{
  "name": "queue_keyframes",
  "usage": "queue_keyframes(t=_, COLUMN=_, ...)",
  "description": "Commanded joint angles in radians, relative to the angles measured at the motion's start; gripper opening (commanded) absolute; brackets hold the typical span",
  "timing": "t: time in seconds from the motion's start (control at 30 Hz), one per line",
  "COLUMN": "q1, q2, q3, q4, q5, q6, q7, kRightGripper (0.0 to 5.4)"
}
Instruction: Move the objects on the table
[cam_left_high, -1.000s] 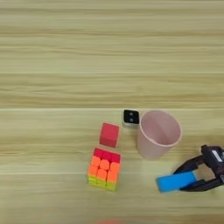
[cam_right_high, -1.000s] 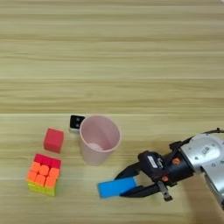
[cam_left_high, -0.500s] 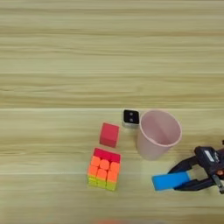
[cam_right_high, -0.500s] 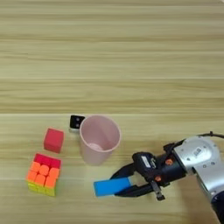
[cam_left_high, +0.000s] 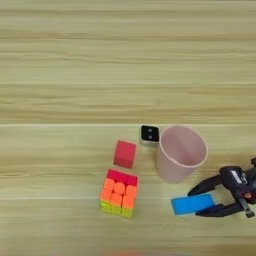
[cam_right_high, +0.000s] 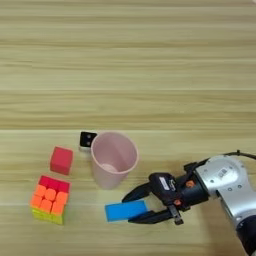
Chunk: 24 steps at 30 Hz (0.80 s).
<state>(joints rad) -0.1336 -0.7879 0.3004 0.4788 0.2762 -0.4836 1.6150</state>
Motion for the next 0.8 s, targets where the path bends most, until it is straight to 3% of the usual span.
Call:
queue_keyframes(t=0.03, q1=-0.021, q2=-0.032, q3=-0.011, q4=-0.012, q5=-0.043, q6=0.027, q7=-0.007, kRightGripper=2.56)
queue_keyframes(t=0.8, q1=-0.012, q2=-0.062, q3=-0.044, q4=-0.033, q5=-0.003, q6=0.066, q7=-0.004, kRightGripper=4.92)
